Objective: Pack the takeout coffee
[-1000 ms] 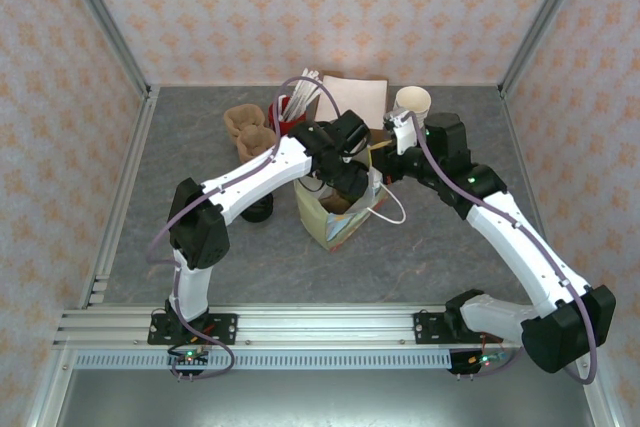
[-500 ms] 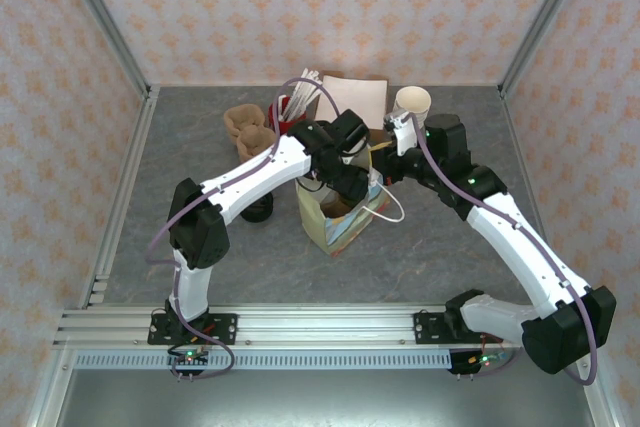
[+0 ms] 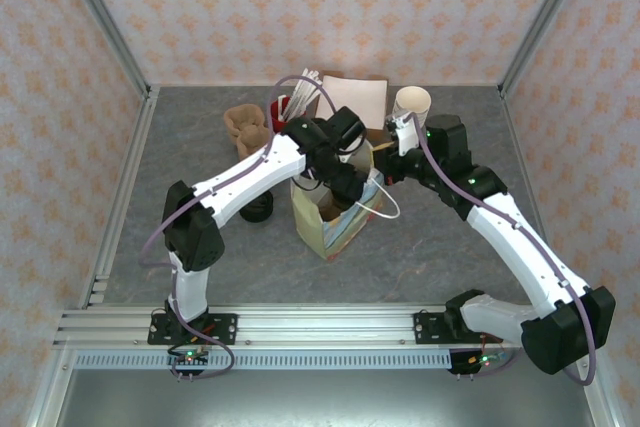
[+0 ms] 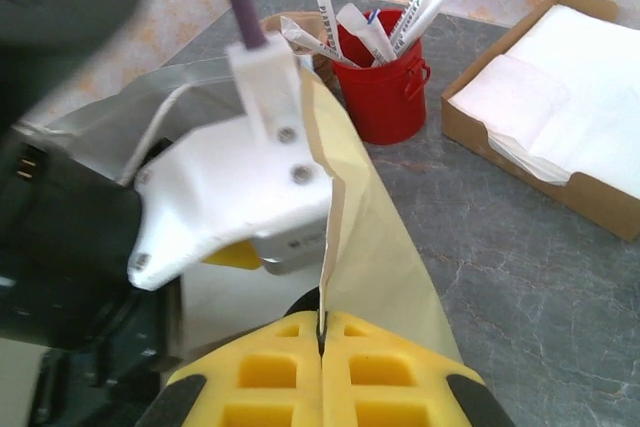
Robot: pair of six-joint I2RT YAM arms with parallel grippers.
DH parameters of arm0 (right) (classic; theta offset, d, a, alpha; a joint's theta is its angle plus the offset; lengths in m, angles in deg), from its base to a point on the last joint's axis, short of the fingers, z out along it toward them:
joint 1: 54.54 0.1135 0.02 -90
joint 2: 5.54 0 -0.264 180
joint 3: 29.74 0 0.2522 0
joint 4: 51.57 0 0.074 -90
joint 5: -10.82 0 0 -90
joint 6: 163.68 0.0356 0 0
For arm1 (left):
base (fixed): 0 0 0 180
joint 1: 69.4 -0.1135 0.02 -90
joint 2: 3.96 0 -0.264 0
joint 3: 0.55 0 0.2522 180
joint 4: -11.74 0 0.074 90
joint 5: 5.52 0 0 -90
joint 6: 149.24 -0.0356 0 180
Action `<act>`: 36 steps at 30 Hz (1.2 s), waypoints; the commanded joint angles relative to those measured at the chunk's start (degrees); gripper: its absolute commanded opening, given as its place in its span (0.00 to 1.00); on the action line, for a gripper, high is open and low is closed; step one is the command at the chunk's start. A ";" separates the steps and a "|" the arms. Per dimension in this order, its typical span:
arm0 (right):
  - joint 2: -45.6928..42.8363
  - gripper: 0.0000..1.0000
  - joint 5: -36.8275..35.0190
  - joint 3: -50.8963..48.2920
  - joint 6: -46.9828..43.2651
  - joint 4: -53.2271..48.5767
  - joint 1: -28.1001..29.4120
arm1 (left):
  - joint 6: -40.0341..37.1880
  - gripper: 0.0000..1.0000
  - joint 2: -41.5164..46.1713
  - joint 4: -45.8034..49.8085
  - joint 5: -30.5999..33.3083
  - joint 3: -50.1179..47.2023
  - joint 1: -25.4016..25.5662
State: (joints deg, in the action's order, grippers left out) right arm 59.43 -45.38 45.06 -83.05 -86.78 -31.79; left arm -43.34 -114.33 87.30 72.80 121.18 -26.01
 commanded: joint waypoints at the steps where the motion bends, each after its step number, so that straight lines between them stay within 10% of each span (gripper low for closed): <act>1: -0.67 0.00 -0.51 -1.51 1.00 -0.09 -0.89 | -1.23 0.94 3.89 0.69 -1.21 2.15 0.46; 18: 1.77 0.02 -0.14 0.23 1.04 -0.29 -2.79 | -2.37 0.92 8.43 5.14 -5.42 8.51 -0.61; 36: 1.68 0.62 -18.43 16.87 26.08 -19.18 -2.82 | 0.51 0.93 10.21 6.76 -7.12 23.53 -3.19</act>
State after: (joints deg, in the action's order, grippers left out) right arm 62.01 -56.83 57.41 -67.01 -97.99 -34.35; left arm -44.04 -105.48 92.57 65.39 143.10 -27.64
